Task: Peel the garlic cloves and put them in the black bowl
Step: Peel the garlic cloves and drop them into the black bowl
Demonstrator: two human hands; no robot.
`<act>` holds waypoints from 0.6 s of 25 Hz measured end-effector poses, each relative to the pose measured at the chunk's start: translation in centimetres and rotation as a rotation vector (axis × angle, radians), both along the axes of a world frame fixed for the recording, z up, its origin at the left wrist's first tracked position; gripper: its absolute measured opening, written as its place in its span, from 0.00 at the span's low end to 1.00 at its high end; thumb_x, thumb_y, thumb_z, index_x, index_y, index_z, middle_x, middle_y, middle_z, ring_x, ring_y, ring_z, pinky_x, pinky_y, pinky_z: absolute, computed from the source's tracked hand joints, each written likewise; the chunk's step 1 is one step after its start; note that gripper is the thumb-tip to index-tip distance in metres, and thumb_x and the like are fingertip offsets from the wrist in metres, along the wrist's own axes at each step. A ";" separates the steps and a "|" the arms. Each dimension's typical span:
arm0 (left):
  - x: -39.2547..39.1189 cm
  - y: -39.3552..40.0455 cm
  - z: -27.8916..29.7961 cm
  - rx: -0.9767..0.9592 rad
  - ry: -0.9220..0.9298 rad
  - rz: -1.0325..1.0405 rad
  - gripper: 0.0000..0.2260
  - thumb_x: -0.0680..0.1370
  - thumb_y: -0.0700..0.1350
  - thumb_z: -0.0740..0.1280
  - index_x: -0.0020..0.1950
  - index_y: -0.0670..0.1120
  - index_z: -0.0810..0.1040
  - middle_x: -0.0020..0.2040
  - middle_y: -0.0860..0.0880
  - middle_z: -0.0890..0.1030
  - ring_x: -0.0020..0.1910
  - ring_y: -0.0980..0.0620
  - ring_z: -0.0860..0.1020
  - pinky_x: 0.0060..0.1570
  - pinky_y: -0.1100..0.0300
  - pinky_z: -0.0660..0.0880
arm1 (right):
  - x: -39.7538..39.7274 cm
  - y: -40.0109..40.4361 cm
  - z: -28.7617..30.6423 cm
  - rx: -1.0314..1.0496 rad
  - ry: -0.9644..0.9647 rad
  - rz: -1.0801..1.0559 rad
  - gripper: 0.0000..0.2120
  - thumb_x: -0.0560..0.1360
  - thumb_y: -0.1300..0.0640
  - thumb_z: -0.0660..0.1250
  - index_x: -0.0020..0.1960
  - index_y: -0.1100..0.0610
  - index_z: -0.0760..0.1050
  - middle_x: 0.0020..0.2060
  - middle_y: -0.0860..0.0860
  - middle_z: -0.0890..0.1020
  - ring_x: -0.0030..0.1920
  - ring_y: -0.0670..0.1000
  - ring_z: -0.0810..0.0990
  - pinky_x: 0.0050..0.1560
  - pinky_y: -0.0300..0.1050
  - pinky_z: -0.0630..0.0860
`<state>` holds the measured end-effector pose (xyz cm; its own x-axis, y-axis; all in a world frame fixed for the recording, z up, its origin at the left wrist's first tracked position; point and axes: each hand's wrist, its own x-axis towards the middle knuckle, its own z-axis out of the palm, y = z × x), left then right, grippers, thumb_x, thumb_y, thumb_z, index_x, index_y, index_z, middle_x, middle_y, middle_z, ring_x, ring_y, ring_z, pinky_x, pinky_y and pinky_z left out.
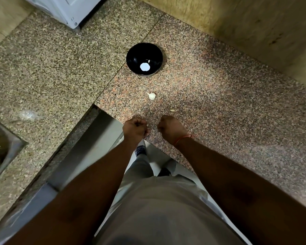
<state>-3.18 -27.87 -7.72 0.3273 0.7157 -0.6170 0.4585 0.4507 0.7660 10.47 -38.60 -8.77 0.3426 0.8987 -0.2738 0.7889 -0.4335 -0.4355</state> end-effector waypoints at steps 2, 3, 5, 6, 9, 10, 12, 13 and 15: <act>0.0 -0.2 -0.1 0.021 0.016 -0.007 0.04 0.76 0.26 0.68 0.47 0.32 0.80 0.34 0.36 0.81 0.25 0.46 0.78 0.32 0.54 0.79 | -0.1 -0.4 0.3 0.014 -0.018 0.019 0.06 0.72 0.65 0.68 0.41 0.57 0.82 0.44 0.55 0.78 0.44 0.59 0.80 0.39 0.44 0.70; 0.0 -0.3 -0.1 0.030 0.016 -0.010 0.04 0.76 0.26 0.68 0.47 0.32 0.80 0.34 0.37 0.81 0.25 0.47 0.78 0.32 0.54 0.79 | -0.3 -0.6 0.6 0.013 -0.032 0.030 0.06 0.72 0.65 0.68 0.43 0.57 0.81 0.46 0.54 0.78 0.46 0.58 0.80 0.39 0.44 0.70; -0.1 -0.6 0.0 0.036 0.000 -0.020 0.04 0.76 0.26 0.67 0.47 0.32 0.80 0.33 0.39 0.81 0.25 0.48 0.78 0.31 0.55 0.79 | -0.5 -1.1 1.1 -0.011 -0.034 0.061 0.09 0.70 0.67 0.68 0.48 0.57 0.80 0.51 0.55 0.79 0.50 0.57 0.79 0.44 0.46 0.75; -0.2 -0.8 0.0 0.039 -0.010 -0.027 0.05 0.76 0.25 0.67 0.47 0.32 0.80 0.33 0.40 0.81 0.25 0.49 0.78 0.30 0.56 0.79 | -0.5 -1.3 1.3 -0.013 -0.011 0.046 0.10 0.69 0.68 0.67 0.48 0.58 0.79 0.52 0.56 0.79 0.51 0.57 0.79 0.47 0.47 0.76; -0.4 -1.8 0.1 0.044 -0.018 -0.041 0.08 0.77 0.25 0.66 0.45 0.34 0.82 0.31 0.42 0.81 0.24 0.50 0.78 0.30 0.56 0.80 | 0.4 -2.7 1.2 0.088 0.145 -0.239 0.07 0.73 0.68 0.66 0.41 0.58 0.79 0.42 0.54 0.82 0.43 0.55 0.81 0.46 0.50 0.80; -0.4 -2.1 0.2 0.032 -0.030 -0.039 0.07 0.77 0.25 0.65 0.46 0.33 0.82 0.32 0.41 0.81 0.23 0.51 0.77 0.28 0.57 0.79 | 0.8 -3.4 1.0 0.125 0.190 -0.347 0.08 0.75 0.67 0.66 0.40 0.57 0.80 0.40 0.52 0.83 0.42 0.53 0.81 0.46 0.49 0.80; -0.4 -2.9 0.2 -0.005 -0.049 -0.014 0.06 0.77 0.23 0.64 0.49 0.27 0.80 0.36 0.38 0.81 0.22 0.52 0.77 0.26 0.58 0.78 | 1.0 -5.1 1.2 0.146 0.225 -0.432 0.08 0.75 0.66 0.68 0.41 0.57 0.82 0.39 0.50 0.84 0.41 0.51 0.81 0.47 0.47 0.80; -0.4 -3.2 0.2 -0.017 -0.049 -0.003 0.06 0.77 0.23 0.64 0.50 0.25 0.79 0.37 0.38 0.80 0.23 0.52 0.77 0.26 0.59 0.78 | 0.9 -5.7 1.4 0.144 0.220 -0.420 0.09 0.75 0.67 0.67 0.41 0.57 0.82 0.39 0.51 0.85 0.41 0.51 0.82 0.47 0.47 0.80; -0.6 -3.9 0.2 -0.025 -0.065 0.016 0.06 0.76 0.22 0.64 0.51 0.24 0.79 0.38 0.37 0.80 0.23 0.51 0.78 0.26 0.58 0.79 | 0.3 -6.2 1.4 0.123 0.208 -0.364 0.10 0.75 0.66 0.66 0.39 0.58 0.81 0.38 0.52 0.84 0.40 0.52 0.82 0.46 0.49 0.81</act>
